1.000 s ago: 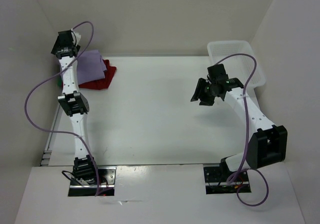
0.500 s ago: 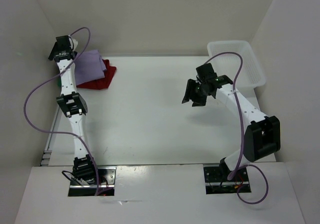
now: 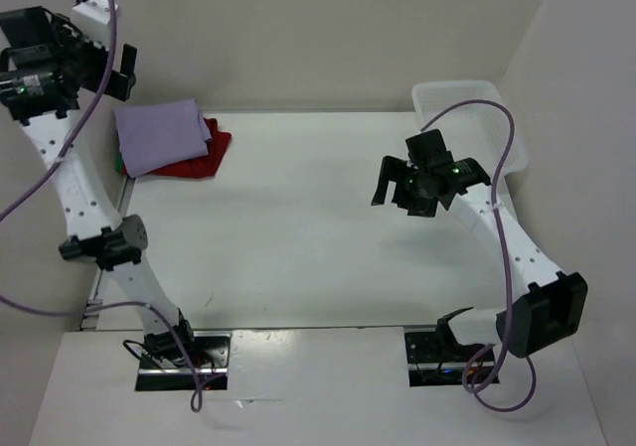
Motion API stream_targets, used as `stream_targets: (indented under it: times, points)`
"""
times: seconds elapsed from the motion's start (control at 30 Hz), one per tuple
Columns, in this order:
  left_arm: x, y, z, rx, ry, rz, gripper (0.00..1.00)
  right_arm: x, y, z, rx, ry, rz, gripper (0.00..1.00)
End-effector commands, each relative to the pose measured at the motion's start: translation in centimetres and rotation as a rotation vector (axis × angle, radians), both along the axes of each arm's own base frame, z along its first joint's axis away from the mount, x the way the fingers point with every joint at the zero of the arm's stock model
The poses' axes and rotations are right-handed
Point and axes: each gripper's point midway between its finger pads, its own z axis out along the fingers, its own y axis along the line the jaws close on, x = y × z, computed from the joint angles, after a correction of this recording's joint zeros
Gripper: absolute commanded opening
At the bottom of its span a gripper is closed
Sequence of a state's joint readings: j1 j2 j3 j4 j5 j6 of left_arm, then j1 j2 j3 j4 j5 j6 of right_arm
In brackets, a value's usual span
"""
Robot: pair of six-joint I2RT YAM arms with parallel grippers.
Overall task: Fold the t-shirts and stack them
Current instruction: Put the neatly folded tshirt into the corner of the board with the left arm
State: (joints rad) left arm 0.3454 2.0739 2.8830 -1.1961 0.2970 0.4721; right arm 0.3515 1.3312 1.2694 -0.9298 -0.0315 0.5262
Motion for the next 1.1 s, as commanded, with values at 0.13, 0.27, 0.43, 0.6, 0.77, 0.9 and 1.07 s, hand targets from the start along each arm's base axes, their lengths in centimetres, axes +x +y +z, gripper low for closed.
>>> stream_targets:
  times: [0.13, 0.27, 0.43, 0.6, 0.77, 0.9, 1.07]
  points:
    - [-11.3, -10.4, -1.3, -0.183, 0.065, -0.373, 1.00, -4.0, -1.3, 5.1, 0.043, -0.145, 0.011, 1.00]
    - [-18.3, -18.9, -10.3, -0.281, 0.134, -0.631, 1.00, -5.3, -1.2, 6.5, 0.102, -0.218, 0.023, 1.00]
    - [-25.6, -24.0, -19.3, -0.339, 0.286, -0.828, 1.00, -6.5, -0.8, 5.4, 0.127, -0.187, 0.051, 1.00]
    - [-26.6, -24.3, -17.8, -0.292, 0.216, -0.887, 1.00, -7.3, -0.7, 5.2, 0.146, -0.196, 0.064, 1.00]
    - [-27.3, -24.5, -18.0, -0.307, 0.203, -0.903, 1.00, -8.0, -0.5, 5.3, 0.183, -0.194, 0.056, 1.00]
    - [-27.5, -24.5, -18.2, -0.312, 0.197, -0.908, 1.00, -8.8, -0.5, 4.9, 0.205, -0.188, 0.044, 1.00]
    - [-27.5, -24.5, -18.2, -0.312, 0.197, -0.908, 1.00, -9.5, -0.6, 4.8, 0.230, -0.201, 0.038, 1.00]
